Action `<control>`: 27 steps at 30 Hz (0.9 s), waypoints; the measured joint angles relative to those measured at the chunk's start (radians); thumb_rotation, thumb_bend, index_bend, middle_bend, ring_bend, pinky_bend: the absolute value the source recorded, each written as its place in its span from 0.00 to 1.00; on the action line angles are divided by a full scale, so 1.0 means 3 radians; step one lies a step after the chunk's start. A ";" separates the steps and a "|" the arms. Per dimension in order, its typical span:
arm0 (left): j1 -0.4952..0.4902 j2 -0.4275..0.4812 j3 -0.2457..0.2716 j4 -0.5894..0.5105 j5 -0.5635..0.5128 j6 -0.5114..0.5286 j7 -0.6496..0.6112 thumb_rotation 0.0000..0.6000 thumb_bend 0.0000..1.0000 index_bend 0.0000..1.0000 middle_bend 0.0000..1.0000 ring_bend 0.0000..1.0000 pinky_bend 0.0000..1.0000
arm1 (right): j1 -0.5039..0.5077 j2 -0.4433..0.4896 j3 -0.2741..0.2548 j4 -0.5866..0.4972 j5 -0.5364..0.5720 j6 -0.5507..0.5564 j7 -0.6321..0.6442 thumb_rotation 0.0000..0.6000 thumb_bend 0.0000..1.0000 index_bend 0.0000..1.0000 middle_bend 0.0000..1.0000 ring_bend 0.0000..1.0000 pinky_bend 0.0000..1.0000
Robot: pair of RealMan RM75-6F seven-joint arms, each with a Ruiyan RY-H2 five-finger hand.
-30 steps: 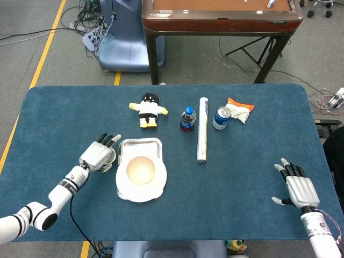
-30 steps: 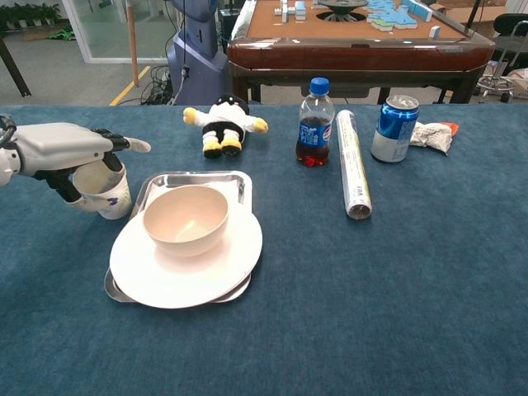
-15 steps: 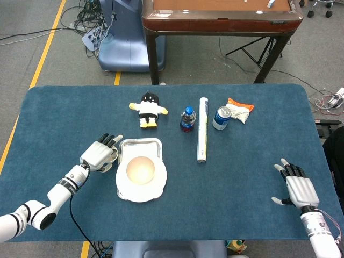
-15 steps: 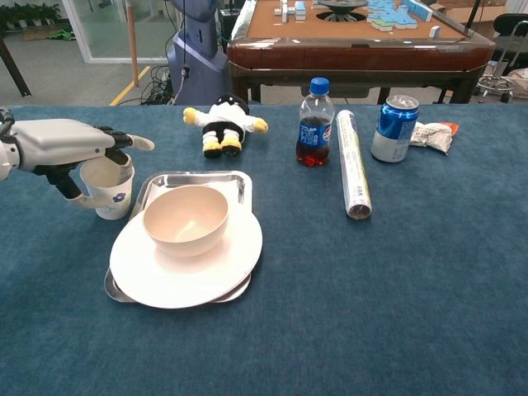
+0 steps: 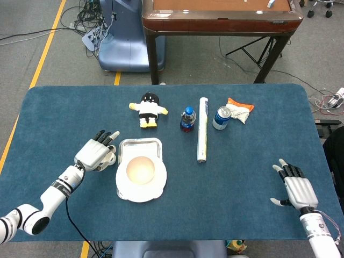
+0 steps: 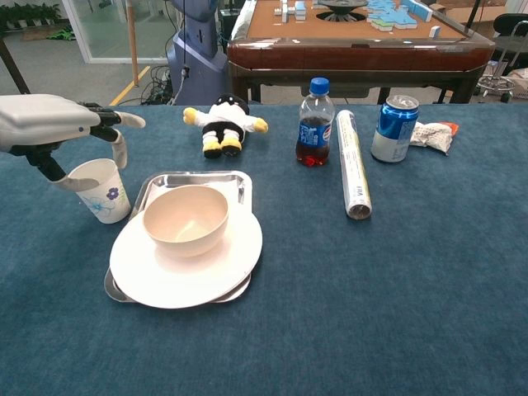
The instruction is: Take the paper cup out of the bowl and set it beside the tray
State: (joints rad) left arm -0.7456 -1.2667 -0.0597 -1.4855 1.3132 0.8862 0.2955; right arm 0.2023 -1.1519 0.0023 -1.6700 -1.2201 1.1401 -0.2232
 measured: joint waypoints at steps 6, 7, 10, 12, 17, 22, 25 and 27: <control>0.0113 0.0226 0.0005 -0.0355 -0.0065 0.0210 0.0242 1.00 0.32 0.34 0.00 0.00 0.00 | -0.0015 0.0002 -0.0026 -0.0034 -0.0074 0.0047 -0.0021 1.00 0.20 0.00 0.00 0.00 0.00; 0.0140 0.0275 0.0007 -0.0430 -0.0070 0.0259 0.0285 1.00 0.32 0.34 0.00 0.00 0.00 | -0.0020 0.0003 -0.0030 -0.0042 -0.0087 0.0061 -0.0025 1.00 0.20 0.00 0.00 0.00 0.00; 0.0219 0.0405 0.0018 -0.0632 -0.0067 0.0407 0.0392 1.00 0.32 0.34 0.00 0.00 0.00 | -0.0036 0.0009 -0.0040 -0.0068 -0.0134 0.0110 -0.0035 1.00 0.20 0.00 0.00 0.00 0.00; 0.0279 0.0487 0.0030 -0.0763 -0.0049 0.0516 0.0444 1.00 0.32 0.34 0.00 0.00 0.00 | -0.0049 0.0016 -0.0045 -0.0088 -0.0167 0.0146 -0.0037 1.00 0.20 0.00 0.00 0.00 0.00; 0.0530 0.0719 0.0102 -0.1101 0.0058 0.0865 0.0511 1.00 0.32 0.34 0.00 0.00 0.00 | -0.0079 0.0053 -0.0052 -0.0117 -0.0233 0.0217 -0.0004 1.00 0.20 0.00 0.00 0.00 0.00; 0.0820 0.0814 0.0199 -0.1234 0.0184 0.1209 0.0477 1.00 0.32 0.31 0.00 0.00 0.00 | -0.0129 0.0099 -0.0066 -0.0158 -0.0357 0.0335 0.0051 1.00 0.20 0.00 0.00 0.00 0.00; 0.1022 0.0825 0.0258 -0.1239 0.0250 0.1431 0.0344 1.00 0.32 0.26 0.00 0.00 0.00 | -0.0159 0.0120 -0.0086 -0.0179 -0.0440 0.0396 0.0070 1.00 0.20 0.00 0.00 0.00 0.00; 0.1145 0.0824 0.0293 -0.1223 0.0278 0.1546 0.0231 1.00 0.32 0.22 0.00 0.00 0.00 | -0.0178 0.0128 -0.0103 -0.0189 -0.0492 0.0430 0.0071 1.00 0.20 0.00 0.00 0.00 0.00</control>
State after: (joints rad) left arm -0.4023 -1.0196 0.0281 -1.8524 1.3965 1.3499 0.3648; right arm 0.1488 -1.1134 -0.0285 -1.7266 -1.3678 1.2692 -0.2021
